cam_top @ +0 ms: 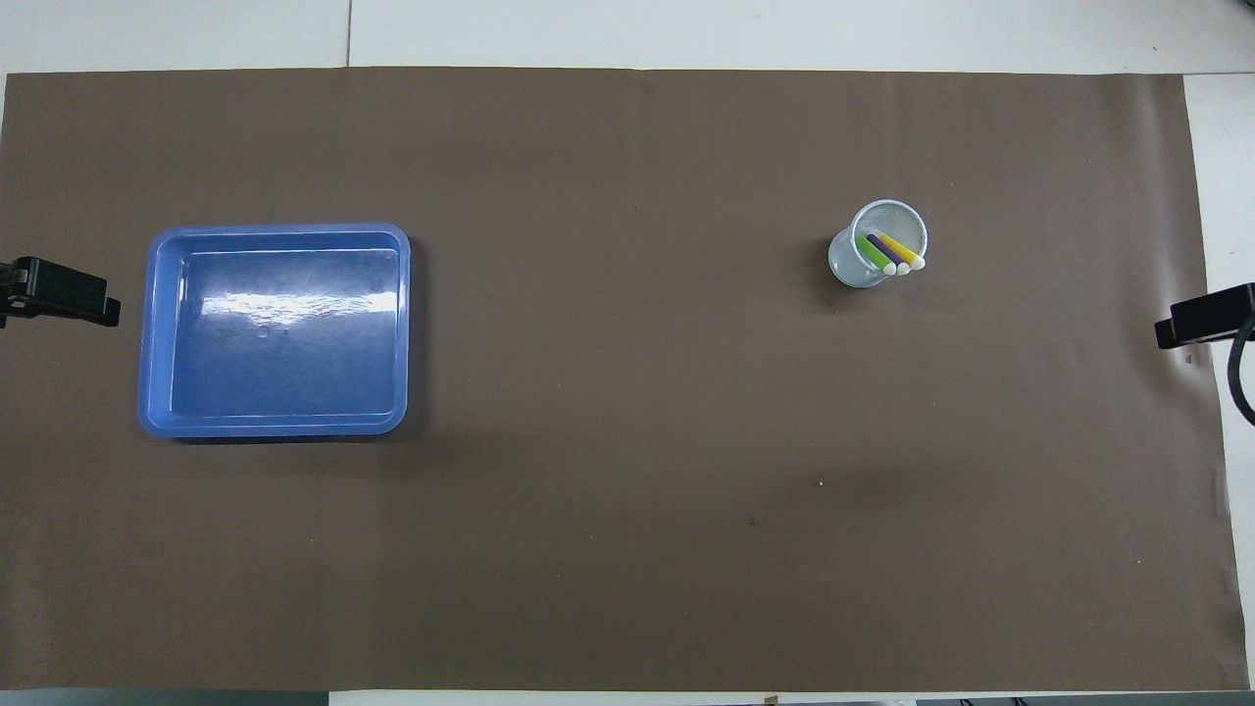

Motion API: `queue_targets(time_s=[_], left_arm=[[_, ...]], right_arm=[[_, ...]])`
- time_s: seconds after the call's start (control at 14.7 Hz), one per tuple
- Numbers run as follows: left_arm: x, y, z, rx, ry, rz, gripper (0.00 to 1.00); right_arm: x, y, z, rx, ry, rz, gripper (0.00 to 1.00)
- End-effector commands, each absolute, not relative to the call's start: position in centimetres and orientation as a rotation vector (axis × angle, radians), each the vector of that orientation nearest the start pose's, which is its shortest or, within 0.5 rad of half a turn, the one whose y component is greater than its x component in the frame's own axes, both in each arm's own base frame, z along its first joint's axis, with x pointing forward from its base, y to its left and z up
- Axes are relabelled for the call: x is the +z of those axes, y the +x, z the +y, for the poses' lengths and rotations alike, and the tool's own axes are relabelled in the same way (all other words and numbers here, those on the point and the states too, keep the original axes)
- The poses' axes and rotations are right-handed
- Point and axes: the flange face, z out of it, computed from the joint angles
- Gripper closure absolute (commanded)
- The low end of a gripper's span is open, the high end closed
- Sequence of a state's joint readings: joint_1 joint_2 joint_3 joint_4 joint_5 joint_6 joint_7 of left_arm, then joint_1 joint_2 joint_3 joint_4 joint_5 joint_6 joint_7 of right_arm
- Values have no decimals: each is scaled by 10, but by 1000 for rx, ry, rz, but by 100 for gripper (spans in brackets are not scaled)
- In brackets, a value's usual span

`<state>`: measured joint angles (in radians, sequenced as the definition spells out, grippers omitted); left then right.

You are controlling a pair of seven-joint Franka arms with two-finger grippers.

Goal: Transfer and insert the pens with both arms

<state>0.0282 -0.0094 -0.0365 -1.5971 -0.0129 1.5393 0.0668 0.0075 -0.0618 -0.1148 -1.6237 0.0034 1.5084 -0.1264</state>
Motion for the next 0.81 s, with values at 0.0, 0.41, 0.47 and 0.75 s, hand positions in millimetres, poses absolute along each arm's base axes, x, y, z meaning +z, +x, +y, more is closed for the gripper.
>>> queue_targets(time_s=[0.0, 0.41, 0.47, 0.75], left_arm=[[615, 544, -6, 73, -3126, 134, 0], [614, 544, -5, 80, -3126, 132, 0], [614, 544, -5, 80, -3126, 132, 0], [614, 544, -5, 80, -3127, 129, 0]], right_arm=[[638, 516, -45, 39, -3157, -29, 0], [633, 509, -52, 88, -3152, -2, 0], [633, 508, -54, 90, -3148, 17, 0], [633, 508, -52, 98, -3143, 41, 0]])
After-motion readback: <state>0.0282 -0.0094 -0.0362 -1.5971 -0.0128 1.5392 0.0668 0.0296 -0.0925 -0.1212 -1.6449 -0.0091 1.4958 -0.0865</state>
